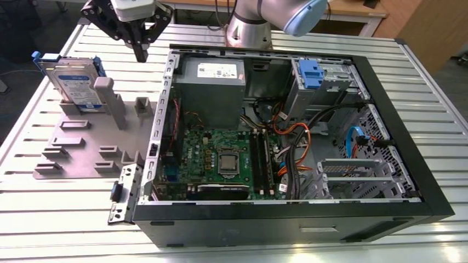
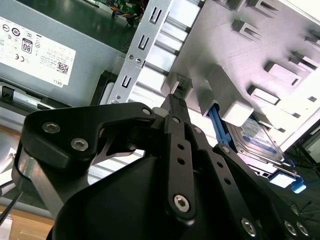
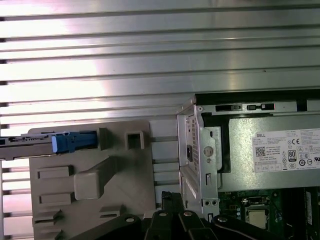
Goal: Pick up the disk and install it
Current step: 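Reach for the disk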
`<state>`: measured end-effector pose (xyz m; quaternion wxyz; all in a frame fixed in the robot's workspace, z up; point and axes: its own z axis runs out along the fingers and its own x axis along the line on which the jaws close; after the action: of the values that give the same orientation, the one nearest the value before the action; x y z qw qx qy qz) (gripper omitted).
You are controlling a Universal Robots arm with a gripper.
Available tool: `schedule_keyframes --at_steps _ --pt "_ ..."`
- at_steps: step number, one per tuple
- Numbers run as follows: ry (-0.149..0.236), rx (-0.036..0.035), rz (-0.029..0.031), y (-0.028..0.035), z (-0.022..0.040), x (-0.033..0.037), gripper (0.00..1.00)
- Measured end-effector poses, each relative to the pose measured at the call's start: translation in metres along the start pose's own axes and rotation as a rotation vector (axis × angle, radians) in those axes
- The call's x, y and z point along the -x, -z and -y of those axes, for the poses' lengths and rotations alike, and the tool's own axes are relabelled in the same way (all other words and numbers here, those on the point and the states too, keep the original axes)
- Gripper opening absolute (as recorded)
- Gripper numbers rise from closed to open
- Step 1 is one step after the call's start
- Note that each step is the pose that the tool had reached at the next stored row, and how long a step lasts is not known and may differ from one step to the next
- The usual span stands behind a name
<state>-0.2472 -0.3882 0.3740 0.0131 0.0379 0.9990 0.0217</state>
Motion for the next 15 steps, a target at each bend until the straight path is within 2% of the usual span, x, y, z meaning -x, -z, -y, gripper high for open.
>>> schedule_keyframes --at_steps 6,15 --pt "0.000 0.0000 0.0000 0.0000 -0.0001 -0.0015 0.11" --pt "0.000 0.0000 0.0000 -0.0001 -0.0002 -0.0115 0.11"
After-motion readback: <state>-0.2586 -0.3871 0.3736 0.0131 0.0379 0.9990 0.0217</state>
